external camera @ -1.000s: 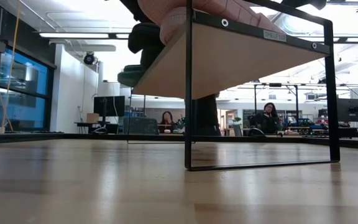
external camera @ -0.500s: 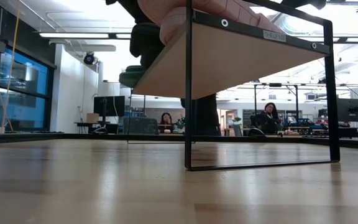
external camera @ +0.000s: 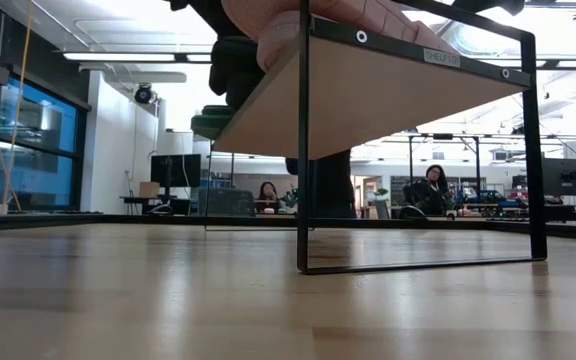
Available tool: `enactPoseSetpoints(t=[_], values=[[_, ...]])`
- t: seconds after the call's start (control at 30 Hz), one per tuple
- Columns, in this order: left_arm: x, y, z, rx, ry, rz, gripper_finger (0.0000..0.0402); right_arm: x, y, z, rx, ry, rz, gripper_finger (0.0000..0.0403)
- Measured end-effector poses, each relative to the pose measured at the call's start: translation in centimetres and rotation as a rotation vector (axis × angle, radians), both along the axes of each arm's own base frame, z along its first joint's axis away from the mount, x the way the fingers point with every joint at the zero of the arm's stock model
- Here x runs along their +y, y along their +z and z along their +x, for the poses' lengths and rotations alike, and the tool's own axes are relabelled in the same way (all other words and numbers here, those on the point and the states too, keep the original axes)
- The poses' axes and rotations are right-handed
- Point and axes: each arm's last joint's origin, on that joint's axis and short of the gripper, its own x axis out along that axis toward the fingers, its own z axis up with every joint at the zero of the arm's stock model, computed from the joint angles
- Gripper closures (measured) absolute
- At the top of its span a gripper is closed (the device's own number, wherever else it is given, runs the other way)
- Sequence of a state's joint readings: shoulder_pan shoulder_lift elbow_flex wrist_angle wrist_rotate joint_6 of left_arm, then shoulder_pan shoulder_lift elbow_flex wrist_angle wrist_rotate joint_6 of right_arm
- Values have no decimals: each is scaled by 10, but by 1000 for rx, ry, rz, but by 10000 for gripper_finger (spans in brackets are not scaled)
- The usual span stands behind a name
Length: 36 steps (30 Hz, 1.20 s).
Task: Pick and place slides into the shelf
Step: Put the green pair of slides on the shelf
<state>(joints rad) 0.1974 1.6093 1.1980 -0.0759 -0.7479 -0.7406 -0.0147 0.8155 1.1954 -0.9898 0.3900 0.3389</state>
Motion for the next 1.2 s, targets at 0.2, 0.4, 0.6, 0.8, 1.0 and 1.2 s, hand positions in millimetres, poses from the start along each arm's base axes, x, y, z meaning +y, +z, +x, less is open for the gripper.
enactPoseSetpoints(t=[0.2, 0.4, 0.6, 0.8, 1.0, 1.2], values=[[0, 0, 0, 5, 0, 1, 337, 0, 0, 0, 0, 0, 0, 341], [0, 0, 0, 6, 0, 1, 336, 0, 0, 0, -1, -2, 2, 341], [0, -1, -1, 17, 1, 0, 297, 0, 0, 0, -1, -2, 2, 341], [-1, -3, -1, 35, -7, -8, 252, 0, 0, 0, -1, -2, 2, 341], [-1, -3, -1, 55, -28, -7, 248, 0, 0, 0, -1, -2, 2, 341], [-2, 2, -4, 87, -59, 20, 252, 0, 0, 0, -1, -2, 3, 341]])
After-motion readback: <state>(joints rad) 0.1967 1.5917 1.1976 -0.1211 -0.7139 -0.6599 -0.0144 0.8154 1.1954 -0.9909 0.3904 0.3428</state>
